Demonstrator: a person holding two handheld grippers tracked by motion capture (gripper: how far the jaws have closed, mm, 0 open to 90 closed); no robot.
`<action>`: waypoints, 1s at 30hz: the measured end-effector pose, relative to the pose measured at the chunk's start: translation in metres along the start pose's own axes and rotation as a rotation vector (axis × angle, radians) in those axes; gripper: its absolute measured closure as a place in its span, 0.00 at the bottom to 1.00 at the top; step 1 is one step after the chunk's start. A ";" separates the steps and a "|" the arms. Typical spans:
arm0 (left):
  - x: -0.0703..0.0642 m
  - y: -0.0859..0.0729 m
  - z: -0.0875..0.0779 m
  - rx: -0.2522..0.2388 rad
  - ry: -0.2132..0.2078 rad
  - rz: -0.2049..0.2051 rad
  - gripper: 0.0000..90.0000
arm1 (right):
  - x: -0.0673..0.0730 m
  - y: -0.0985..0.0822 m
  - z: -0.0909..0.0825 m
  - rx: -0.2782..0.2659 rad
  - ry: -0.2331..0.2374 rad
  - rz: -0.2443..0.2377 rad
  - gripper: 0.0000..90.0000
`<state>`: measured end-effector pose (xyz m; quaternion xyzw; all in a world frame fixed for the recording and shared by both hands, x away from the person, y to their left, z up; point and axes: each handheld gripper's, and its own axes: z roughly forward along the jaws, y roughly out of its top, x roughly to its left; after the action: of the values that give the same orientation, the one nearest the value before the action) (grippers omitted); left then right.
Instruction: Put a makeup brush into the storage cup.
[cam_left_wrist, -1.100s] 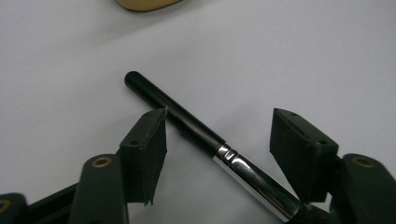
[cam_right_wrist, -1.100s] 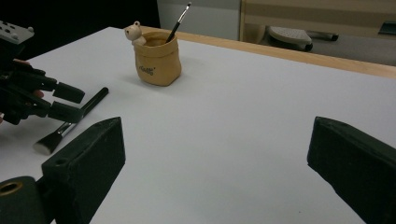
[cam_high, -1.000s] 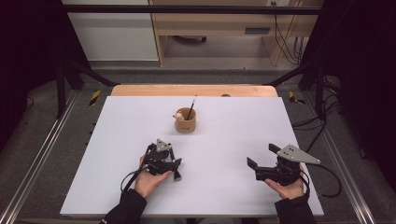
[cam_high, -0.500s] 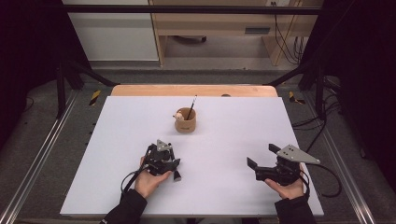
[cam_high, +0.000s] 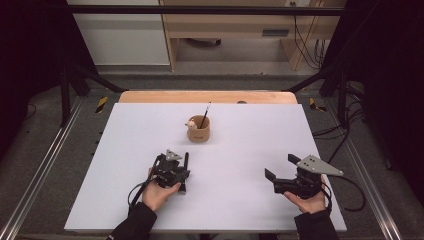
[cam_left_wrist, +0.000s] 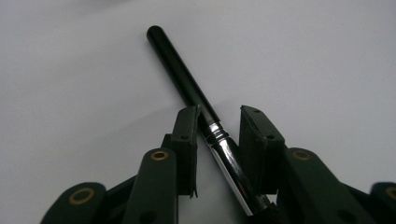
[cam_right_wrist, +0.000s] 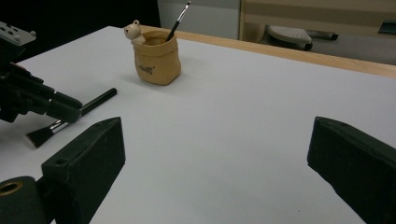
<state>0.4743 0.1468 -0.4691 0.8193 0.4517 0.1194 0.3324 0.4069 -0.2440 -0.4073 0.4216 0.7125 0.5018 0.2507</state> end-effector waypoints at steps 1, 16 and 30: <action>0.000 0.000 0.000 0.007 -0.004 0.007 0.77 | 0.000 0.000 0.000 0.000 0.000 0.000 0.05; 0.003 0.001 -0.003 0.041 -0.035 0.042 0.86 | 0.000 0.000 0.000 0.001 0.002 0.002 0.05; -0.001 0.007 -0.015 0.018 -0.016 0.126 0.64 | 0.000 0.000 -0.001 -0.002 0.004 0.003 0.05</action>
<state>0.4709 0.1503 -0.4528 0.8500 0.3976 0.1294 0.3206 0.4067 -0.2447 -0.4067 0.4214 0.7118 0.5037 0.2492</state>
